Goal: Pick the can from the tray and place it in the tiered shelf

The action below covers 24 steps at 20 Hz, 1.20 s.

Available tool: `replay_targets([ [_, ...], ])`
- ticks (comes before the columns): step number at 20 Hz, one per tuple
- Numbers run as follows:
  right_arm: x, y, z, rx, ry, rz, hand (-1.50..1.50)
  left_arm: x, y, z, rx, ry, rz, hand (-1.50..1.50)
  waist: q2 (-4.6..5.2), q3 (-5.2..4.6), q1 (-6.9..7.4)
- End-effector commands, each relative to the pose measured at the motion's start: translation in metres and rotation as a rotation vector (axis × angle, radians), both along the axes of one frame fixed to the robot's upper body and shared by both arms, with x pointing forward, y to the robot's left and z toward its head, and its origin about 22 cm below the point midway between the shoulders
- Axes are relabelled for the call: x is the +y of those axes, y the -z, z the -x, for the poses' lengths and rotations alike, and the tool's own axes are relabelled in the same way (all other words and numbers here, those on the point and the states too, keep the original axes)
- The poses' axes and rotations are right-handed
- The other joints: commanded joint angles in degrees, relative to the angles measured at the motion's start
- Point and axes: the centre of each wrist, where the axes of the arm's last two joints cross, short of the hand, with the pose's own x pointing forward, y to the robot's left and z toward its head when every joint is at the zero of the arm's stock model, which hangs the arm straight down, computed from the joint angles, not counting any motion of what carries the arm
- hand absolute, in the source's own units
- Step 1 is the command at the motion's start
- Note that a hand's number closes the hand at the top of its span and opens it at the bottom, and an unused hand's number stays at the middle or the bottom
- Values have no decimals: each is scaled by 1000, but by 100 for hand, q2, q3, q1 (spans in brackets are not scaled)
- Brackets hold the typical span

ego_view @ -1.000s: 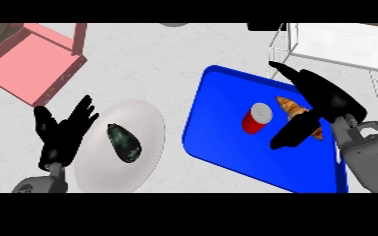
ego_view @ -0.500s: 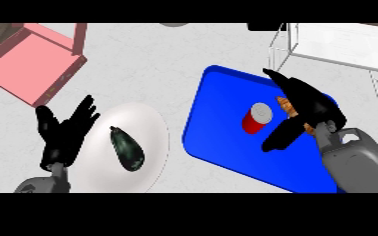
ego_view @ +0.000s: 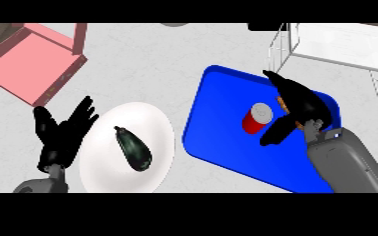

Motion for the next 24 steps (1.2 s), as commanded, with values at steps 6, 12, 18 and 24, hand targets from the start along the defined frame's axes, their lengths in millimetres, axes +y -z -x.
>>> replay_targets([
  [6,5,32,-9,-67,-1,-48,-150,13,0,-6,57,-14,-4,0,28,-31,-4],
  [12,22,45,-18,-19,-58,-58,-150,9,25,10,38,11,6,0,27,-33,-2],
  [18,14,58,-4,60,-275,-17,150,8,8,0,34,-8,6,0,21,-32,-24],
  [24,27,57,-3,-46,-291,-108,150,-7,11,1,41,-23,-3,0,21,-31,-18],
])
